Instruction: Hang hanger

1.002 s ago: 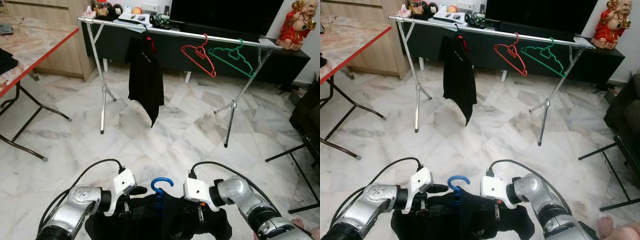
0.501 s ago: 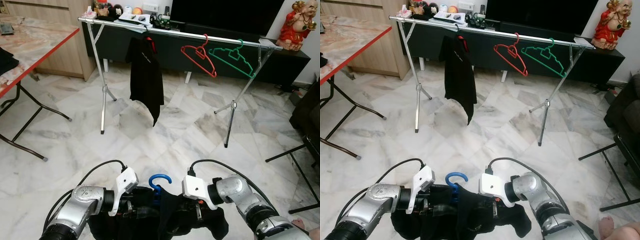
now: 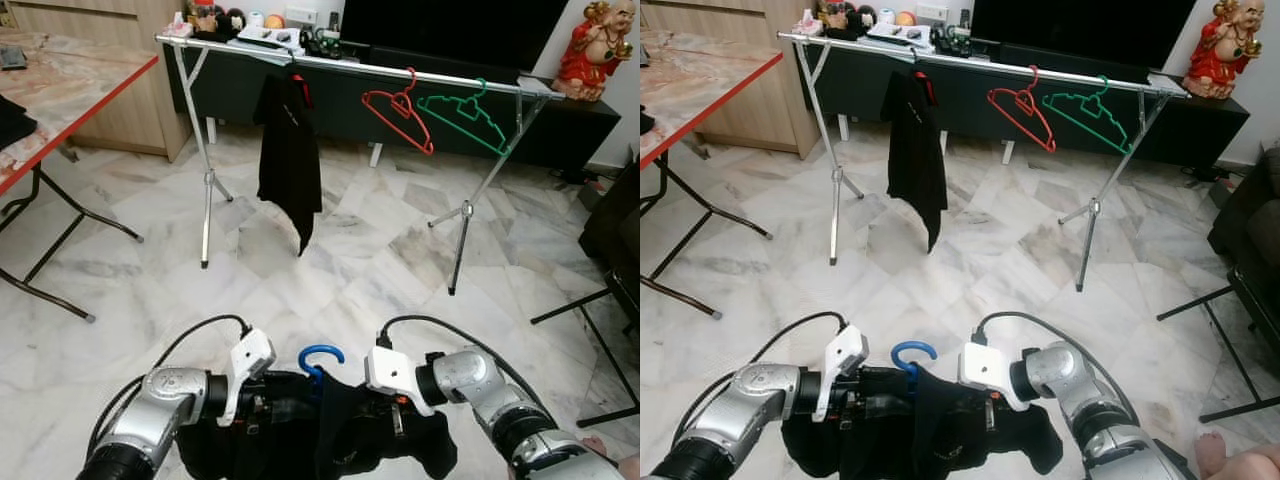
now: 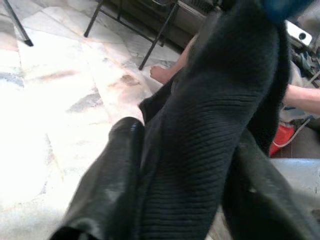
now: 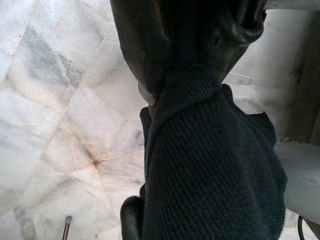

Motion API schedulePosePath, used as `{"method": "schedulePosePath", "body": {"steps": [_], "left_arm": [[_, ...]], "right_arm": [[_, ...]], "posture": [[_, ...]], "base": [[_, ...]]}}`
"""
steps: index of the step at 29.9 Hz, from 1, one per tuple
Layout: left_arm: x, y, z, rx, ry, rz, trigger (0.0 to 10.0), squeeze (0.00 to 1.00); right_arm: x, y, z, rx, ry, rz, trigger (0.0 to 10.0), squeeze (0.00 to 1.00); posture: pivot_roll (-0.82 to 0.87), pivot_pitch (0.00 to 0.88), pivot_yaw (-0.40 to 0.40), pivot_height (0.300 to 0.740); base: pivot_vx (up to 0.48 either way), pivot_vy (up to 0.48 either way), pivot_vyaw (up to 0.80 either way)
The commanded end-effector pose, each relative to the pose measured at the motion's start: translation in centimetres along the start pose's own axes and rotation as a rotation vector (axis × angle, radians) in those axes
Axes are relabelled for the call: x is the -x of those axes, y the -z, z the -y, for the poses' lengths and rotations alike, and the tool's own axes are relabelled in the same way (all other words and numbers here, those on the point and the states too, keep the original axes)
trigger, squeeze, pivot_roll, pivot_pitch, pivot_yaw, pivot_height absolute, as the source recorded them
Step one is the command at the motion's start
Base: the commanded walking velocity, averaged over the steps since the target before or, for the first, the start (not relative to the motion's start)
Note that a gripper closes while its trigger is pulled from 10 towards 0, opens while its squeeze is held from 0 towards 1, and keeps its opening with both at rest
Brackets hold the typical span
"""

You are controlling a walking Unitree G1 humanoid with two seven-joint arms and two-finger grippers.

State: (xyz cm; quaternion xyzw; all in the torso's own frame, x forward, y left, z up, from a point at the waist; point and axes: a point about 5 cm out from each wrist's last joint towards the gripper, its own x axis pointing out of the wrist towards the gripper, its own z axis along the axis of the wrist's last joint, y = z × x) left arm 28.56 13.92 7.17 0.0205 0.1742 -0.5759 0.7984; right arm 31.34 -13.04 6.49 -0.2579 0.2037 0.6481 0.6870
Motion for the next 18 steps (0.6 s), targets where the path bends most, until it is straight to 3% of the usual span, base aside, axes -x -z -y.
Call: {"method": "schedulePosePath", "body": {"steps": [1, 18], "left_arm": [[-0.63, 0.21, 0.48, 0.015, 0.041, -0.01, 0.0, 0.0], [-0.85, -0.05, 0.62, 0.025, 0.049, 0.004, 0.0, 0.0]], "right_arm": [[0.89, -1.06, 1.29, -0.003, 0.079, 0.056, 0.0, 0.0], [1.02, -1.05, 1.59, -0.012, 0.126, 0.056, 0.0, 0.0]], "posture": [[0.02, 0.105, -0.116, 0.74], [0.02, 0.111, -0.105, 0.74]], "base": [[0.0, 0.0, 0.0], [0.0, 0.0, 0.0]]}}
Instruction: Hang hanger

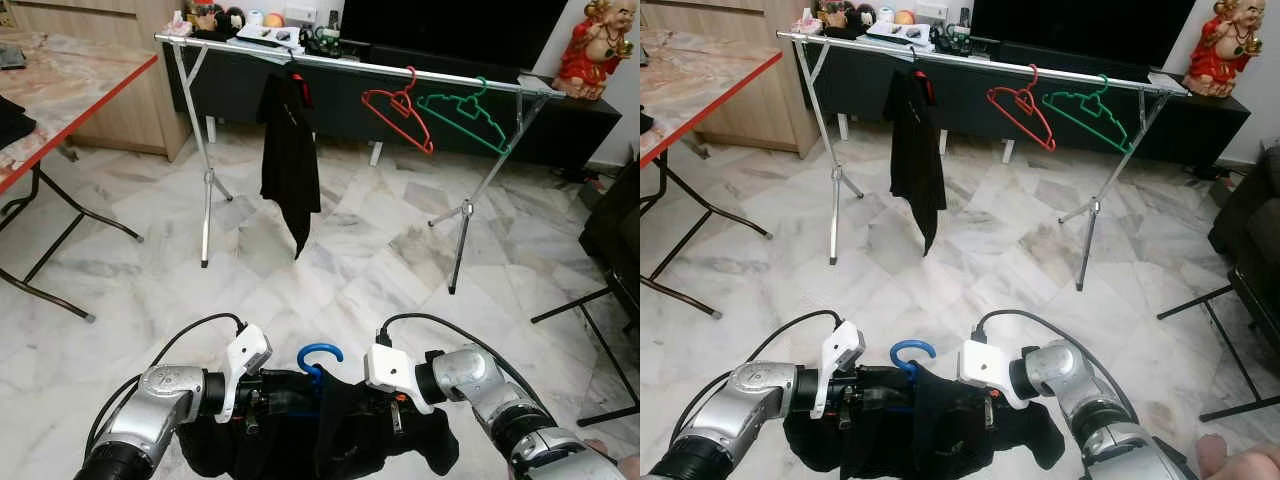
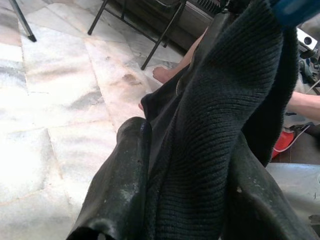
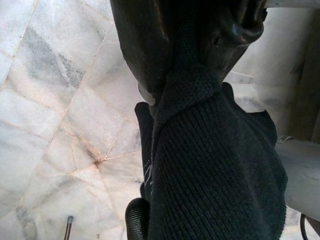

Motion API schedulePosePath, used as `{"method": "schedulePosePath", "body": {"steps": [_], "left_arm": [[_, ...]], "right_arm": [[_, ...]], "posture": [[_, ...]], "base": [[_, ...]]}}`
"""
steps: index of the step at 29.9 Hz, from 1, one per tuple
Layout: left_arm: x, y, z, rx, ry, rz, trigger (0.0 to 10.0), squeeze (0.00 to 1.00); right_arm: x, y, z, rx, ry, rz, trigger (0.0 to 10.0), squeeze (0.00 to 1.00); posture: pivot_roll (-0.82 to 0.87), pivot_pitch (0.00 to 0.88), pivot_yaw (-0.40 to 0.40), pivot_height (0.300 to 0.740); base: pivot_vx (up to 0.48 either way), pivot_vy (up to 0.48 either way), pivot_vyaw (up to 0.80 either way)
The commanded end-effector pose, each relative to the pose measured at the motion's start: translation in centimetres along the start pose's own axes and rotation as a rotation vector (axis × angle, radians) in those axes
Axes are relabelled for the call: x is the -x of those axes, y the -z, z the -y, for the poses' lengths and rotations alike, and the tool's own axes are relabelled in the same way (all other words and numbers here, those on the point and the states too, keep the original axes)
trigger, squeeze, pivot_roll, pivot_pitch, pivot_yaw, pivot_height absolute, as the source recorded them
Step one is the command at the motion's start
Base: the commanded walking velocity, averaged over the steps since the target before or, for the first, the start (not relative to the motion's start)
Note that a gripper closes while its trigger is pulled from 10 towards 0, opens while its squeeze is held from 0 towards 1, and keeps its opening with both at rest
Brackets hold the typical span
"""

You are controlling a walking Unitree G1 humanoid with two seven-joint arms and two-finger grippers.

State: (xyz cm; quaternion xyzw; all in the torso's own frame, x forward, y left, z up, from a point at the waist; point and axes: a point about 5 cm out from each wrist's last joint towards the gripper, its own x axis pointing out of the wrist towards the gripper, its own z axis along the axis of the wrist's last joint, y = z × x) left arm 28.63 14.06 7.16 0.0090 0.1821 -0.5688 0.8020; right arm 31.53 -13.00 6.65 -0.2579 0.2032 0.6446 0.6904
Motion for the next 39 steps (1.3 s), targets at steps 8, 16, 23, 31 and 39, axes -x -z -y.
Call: {"method": "schedulePosePath", "body": {"steps": [8, 16, 23, 31, 39], "left_arm": [[-1.0, 0.0, 0.8, 0.003, 0.058, 0.007, 0.0, 0.0], [-1.0, 0.2, 0.7, 0.006, 0.055, 0.005, 0.0, 0.0], [-0.8, 0.8, 0.4, -0.021, 0.019, -0.054, 0.0, 0.0], [-0.8, 1.3, -0.2, -0.017, -0.049, -0.047, 0.0, 0.0], [-0.8, 1.8, -0.2, -0.014, -0.048, -0.05, 0.0, 0.0]], "right_arm": [[0.9, -0.7, 1.6, -0.047, 0.137, 0.039, 10.0, 1.0], [0.8, -0.4, 1.3, -0.06, 0.105, 0.024, 10.0, 1.0], [0.7, -0.2, 1.0, -0.059, 0.072, 0.002, 10.0, 1.0], [0.9, 0.2, 0.5, -0.069, 0.013, -0.009, 10.0, 1.0], [1.0, 0.5, 0.3, -0.078, -0.019, -0.018, 10.0, 1.0]], "posture": [[0.02, 0.11, -0.107, 0.74], [0.02, 0.112, -0.107, 0.74], [0.01, 0.109, -0.105, 0.74], [0.01, 0.107, -0.104, 0.74], [0.01, 0.106, -0.103, 0.74]], "base": [[0.0, 0.0, 0.0], [0.0, 0.0, 0.0], [0.0, 0.0, 0.0], [0.0, 0.0, 0.0], [0.0, 0.0, 0.0]]}}
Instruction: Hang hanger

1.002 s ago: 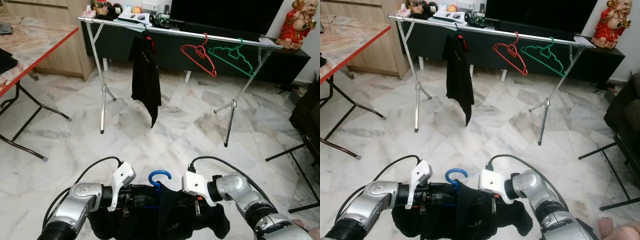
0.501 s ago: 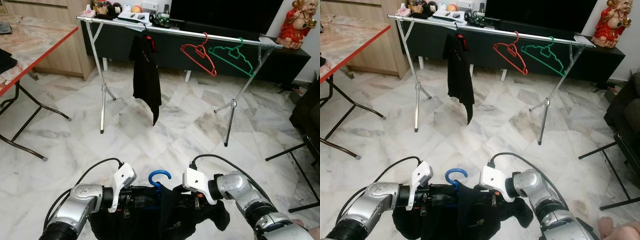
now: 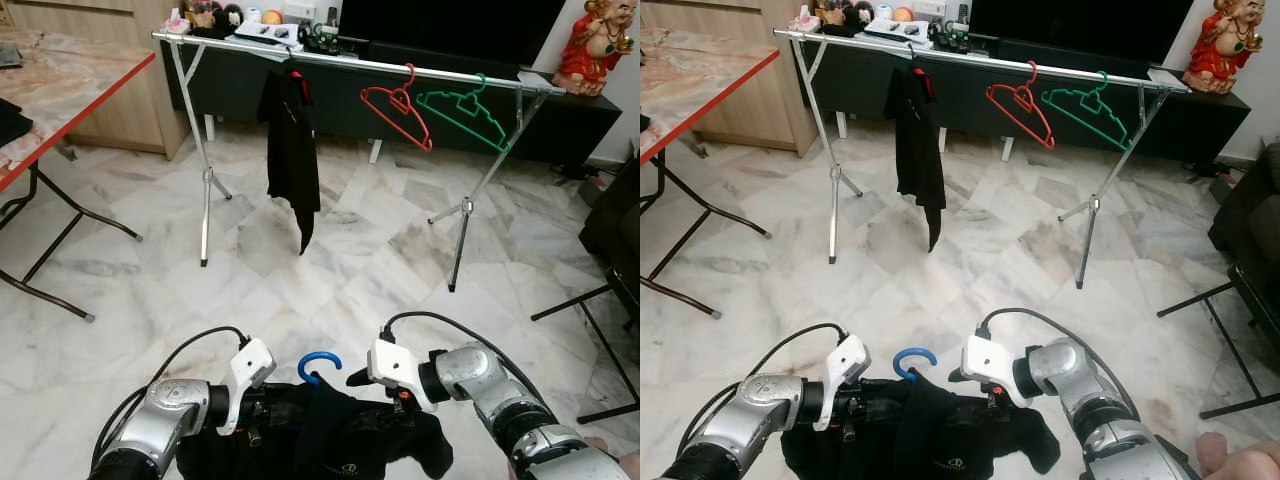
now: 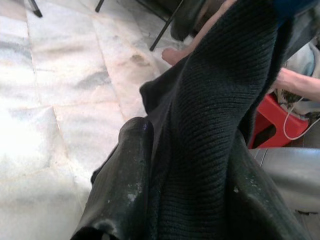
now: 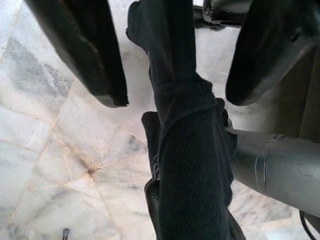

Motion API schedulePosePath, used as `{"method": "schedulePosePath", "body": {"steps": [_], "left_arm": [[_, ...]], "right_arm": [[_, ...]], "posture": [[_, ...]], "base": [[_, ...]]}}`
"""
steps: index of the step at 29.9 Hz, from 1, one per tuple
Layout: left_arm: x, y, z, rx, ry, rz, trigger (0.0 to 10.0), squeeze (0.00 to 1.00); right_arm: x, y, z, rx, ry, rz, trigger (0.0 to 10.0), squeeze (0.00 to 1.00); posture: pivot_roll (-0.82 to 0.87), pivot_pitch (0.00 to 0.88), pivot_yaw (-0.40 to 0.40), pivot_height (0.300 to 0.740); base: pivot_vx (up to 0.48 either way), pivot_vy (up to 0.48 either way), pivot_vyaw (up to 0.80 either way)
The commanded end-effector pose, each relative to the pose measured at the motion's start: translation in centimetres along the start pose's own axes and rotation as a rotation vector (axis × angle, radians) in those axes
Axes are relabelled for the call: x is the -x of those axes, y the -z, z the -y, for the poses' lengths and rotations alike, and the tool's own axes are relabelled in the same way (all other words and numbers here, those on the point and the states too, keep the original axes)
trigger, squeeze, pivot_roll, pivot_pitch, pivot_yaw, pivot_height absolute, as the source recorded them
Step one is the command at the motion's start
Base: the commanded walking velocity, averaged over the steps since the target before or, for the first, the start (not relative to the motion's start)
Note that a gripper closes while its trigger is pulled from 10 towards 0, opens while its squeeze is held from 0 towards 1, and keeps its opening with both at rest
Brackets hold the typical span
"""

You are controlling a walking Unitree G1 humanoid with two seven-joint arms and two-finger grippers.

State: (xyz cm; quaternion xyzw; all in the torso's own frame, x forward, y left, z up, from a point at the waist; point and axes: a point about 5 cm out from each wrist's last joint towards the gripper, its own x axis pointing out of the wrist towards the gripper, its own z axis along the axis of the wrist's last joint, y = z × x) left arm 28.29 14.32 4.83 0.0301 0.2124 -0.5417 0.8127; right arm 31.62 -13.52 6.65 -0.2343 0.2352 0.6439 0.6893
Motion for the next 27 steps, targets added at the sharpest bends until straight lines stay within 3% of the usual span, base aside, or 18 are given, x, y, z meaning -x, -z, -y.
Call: {"method": "schedulePosePath", "body": {"steps": [1, 12, 15, 17, 18, 19, 24, 26, 27], "left_arm": [[-0.3, -0.5, 0.0, -0.025, 0.003, 0.019, 0.0, 0.0], [0.4, 1.1, -1.4, -0.045, -0.181, -0.037, 0.0, 0.0], [1.0, 0.9, -2.7, -0.037, -0.369, 0.0, 0.0, 0.0], [1.1, 1.0, -2.8, -0.033, -0.392, 0.002, 0.0, 0.0], [1.2, 1.2, -2.8, -0.025, -0.416, 0.007, 0.0, 0.0], [1.3, 1.5, -2.9, -0.019, -0.452, 0.016, 0.0, 0.0], [2.2, 2.2, -3.7, -0.02, -0.621, 0.005, 0.0, 0.0], [3.0, 2.3, -4.1, -0.009, -0.719, 0.024, 0.0, 0.0], [3.4, 2.4, -4.3, -0.011, -0.773, 0.045, 2.0, 0.0]], "right_arm": [[0.6, 0.2, 0.2, -0.003, 0.008, -0.006, 10.0, 1.0], [1.6, -0.2, 0.9, 0.043, 0.06, -0.021, 10.0, 1.0], [2.4, 0.0, 1.7, 0.049, 0.18, -0.031, 10.0, 1.0], [2.6, 0.0, 1.8, 0.042, 0.205, -0.026, 10.0, 1.0], [2.9, 0.0, 2.0, 0.028, 0.241, -0.008, 10.0, 0.67], [3.2, 0.0, 2.2, 0.012, 0.289, 0.021, 10.0, 0.0], [4.3, 0.3, 2.7, -0.061, 0.43, 0.131, 10.0, 0.0], [4.8, 0.8, 2.8, -0.158, 0.553, 0.218, 10.0, 0.0], [4.8, 1.6, 2.7, -0.25, 0.655, 0.286, 10.0, 0.0]], "posture": [[0.01, 0.106, -0.103, 0.74], [0.0, 0.098, -0.099, 0.74], [0.0, 0.095, -0.098, 0.74], [0.0, 0.095, -0.096, 0.74], [-0.01, 0.095, -0.094, 0.74], [-0.01, 0.095, -0.09, 0.74], [-0.02, 0.096, -0.084, 0.74], [-0.02, 0.097, -0.075, 0.74], [-0.02, 0.1, -0.072, 0.74]], "base": [[0.0, 0.0, 0.0], [0.0, 0.0, 0.0], [0.0, 0.0, 0.0], [0.0, 0.0, 0.0], [0.0, 0.0, 0.0], [0.0, 0.0, 0.0], [0.0, 0.0, 0.0], [0.0, 0.0, 0.0], [0.0, 0.0, 0.0]]}}
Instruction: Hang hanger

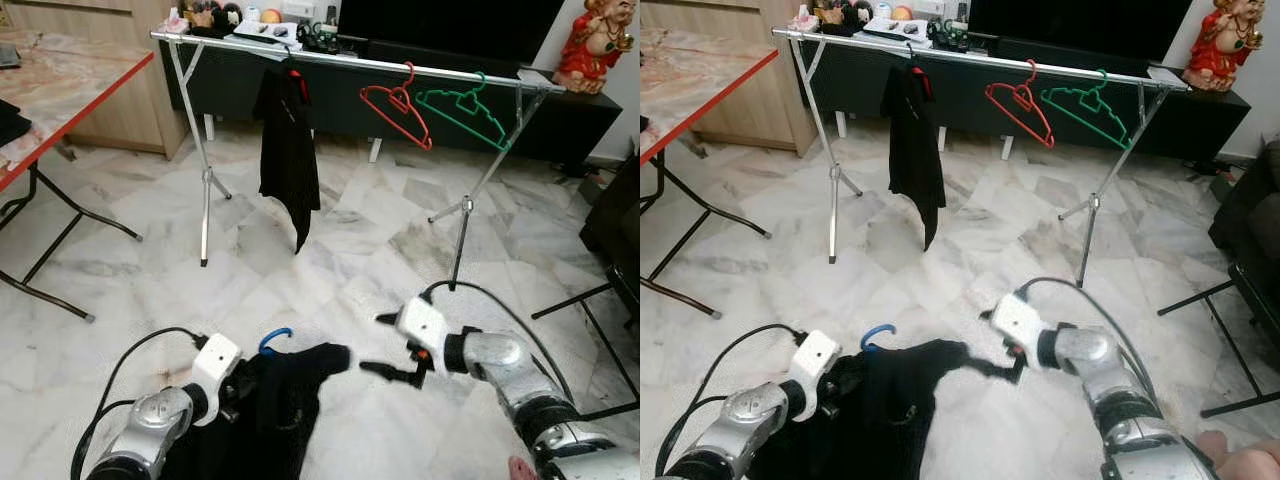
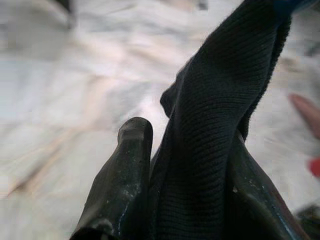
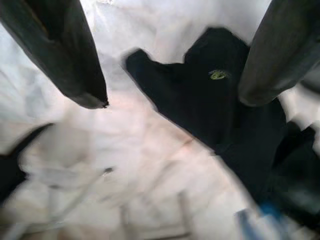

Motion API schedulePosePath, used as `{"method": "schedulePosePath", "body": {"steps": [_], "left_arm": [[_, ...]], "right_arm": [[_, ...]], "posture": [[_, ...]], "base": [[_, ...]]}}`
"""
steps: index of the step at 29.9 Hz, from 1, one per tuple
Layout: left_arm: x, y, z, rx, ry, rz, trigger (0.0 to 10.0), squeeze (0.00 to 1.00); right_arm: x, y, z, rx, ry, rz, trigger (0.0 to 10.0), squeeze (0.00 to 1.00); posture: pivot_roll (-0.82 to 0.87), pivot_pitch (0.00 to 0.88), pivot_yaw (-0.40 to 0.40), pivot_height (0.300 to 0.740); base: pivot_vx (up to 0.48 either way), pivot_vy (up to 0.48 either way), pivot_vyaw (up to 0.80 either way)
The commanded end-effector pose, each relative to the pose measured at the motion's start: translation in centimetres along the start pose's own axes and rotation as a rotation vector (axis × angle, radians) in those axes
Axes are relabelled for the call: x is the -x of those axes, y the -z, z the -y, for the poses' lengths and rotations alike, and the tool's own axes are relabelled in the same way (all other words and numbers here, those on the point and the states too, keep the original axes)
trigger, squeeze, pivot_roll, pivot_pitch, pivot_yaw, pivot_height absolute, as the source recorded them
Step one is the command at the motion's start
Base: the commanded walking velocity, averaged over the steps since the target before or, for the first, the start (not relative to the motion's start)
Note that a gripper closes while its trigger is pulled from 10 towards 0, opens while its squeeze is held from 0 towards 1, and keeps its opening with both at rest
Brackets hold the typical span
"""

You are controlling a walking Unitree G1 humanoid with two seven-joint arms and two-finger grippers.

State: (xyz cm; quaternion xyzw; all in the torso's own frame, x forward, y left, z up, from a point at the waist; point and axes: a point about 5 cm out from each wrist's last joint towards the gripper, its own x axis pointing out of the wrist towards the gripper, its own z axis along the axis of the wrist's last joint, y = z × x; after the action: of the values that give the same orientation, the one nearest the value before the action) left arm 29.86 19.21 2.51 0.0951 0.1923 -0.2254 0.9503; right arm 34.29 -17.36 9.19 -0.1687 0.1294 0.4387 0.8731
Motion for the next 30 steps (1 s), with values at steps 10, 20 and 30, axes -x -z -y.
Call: {"method": "schedulePosePath", "body": {"steps": [10, 20, 30], "left_arm": [[1.9, 0.0, -1.4, 0.016, -0.156, 0.146, 10.0, 0.0], [4.7, -0.5, -3.3, 0.108, -0.322, 0.281, 10.0, 0.0], [7.5, -0.7, -3.9, 0.128, -0.449, 0.327, 10.0, 0.0]], "right_arm": [[0.6, 9.6, -5.4, -0.525, 0.544, -0.149, 10.0, 0.0], [1.4, 14.6, -11.3, -0.839, 0.764, -0.374, 10.0, 0.0], [1.8, 15.9, -13.4, -0.861, 0.808, -0.466, 10.0, 0.0]], "posture": [[-0.03, 0.127, -0.05, 0.74], [-0.02, 0.128, -0.051, 0.74], [0.0, 0.108, -0.046, 0.74]], "base": [[0.0, 0.0, 0.0], [0.0, 0.0, 0.0], [0.0, 0.0, 0.0]]}}
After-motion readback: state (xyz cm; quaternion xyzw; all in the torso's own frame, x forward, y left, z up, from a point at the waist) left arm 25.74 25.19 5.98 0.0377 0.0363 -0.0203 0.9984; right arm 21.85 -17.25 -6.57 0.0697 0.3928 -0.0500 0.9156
